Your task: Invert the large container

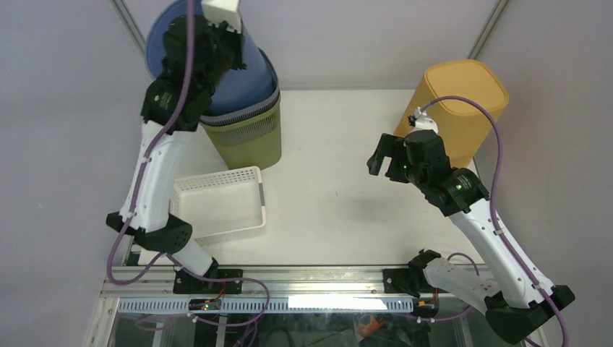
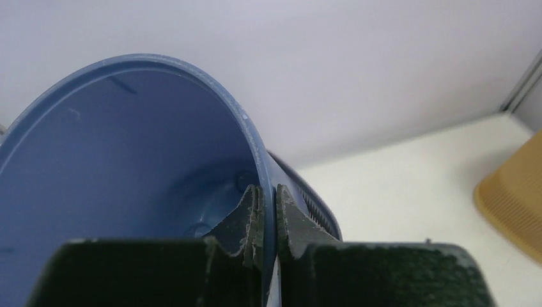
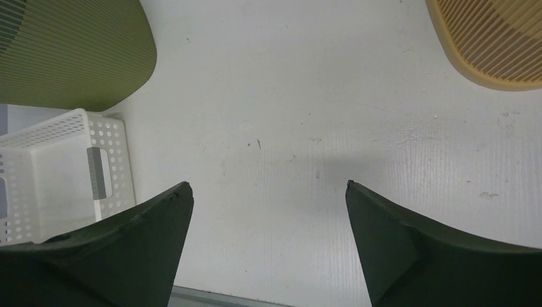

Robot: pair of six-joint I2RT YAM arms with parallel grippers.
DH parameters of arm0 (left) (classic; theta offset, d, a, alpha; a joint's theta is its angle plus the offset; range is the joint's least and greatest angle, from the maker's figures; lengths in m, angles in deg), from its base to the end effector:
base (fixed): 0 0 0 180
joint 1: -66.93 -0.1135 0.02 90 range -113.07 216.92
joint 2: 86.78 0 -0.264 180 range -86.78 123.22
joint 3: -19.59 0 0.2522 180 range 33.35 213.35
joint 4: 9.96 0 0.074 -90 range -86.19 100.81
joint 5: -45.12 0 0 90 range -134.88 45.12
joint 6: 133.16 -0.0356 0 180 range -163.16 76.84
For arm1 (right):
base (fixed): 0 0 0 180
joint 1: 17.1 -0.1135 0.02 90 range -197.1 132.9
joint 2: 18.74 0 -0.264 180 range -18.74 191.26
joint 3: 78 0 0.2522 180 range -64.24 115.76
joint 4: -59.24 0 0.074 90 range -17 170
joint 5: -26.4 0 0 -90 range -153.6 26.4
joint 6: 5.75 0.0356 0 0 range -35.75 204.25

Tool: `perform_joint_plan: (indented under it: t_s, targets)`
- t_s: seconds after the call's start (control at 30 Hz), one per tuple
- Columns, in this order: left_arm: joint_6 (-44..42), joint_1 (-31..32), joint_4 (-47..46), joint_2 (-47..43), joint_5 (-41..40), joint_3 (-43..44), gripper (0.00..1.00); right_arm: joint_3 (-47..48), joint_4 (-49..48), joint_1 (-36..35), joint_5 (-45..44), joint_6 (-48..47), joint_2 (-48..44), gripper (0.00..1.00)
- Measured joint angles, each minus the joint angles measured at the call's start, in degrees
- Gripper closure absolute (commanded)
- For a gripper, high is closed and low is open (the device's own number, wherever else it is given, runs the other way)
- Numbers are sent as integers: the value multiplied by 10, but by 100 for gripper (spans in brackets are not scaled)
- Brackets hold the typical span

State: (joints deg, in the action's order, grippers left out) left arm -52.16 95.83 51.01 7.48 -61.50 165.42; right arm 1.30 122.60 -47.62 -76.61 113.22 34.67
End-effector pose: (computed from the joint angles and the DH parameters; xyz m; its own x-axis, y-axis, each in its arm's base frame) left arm 0.2702 -0.1375 0.5567 -0.1074 0.2305 -0.9671 0.2358 0.9509 0.2005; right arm 0.1555 0.0824 0.3695 -0.6236 0.1802 -0.7607 -0.0444 0.9633 0.2646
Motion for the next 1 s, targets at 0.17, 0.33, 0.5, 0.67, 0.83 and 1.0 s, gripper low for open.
perform_joint_plan:
  t_s: [0.17,0.33,0.5,0.67,0.83,1.0]
  targets:
    - [12,0,-78,-94,15,5,100,0,-4,0,4,2,1,7]
    - [40,0,-136,-151,71,40,100,3,-1,0,-1,3,13,7]
    - [95,0,-168,-172,172,50,100,57,43,0,-25,-16,19,6]
    - [190,0,-199,-161,309,16,100,193,115,0,-111,-53,33,6]
    - [291,13,-262,-150,417,-84,100,321,172,0,-217,-71,16,6]
    - [342,64,-271,-132,452,-192,100,359,179,0,-249,-78,-40,6]
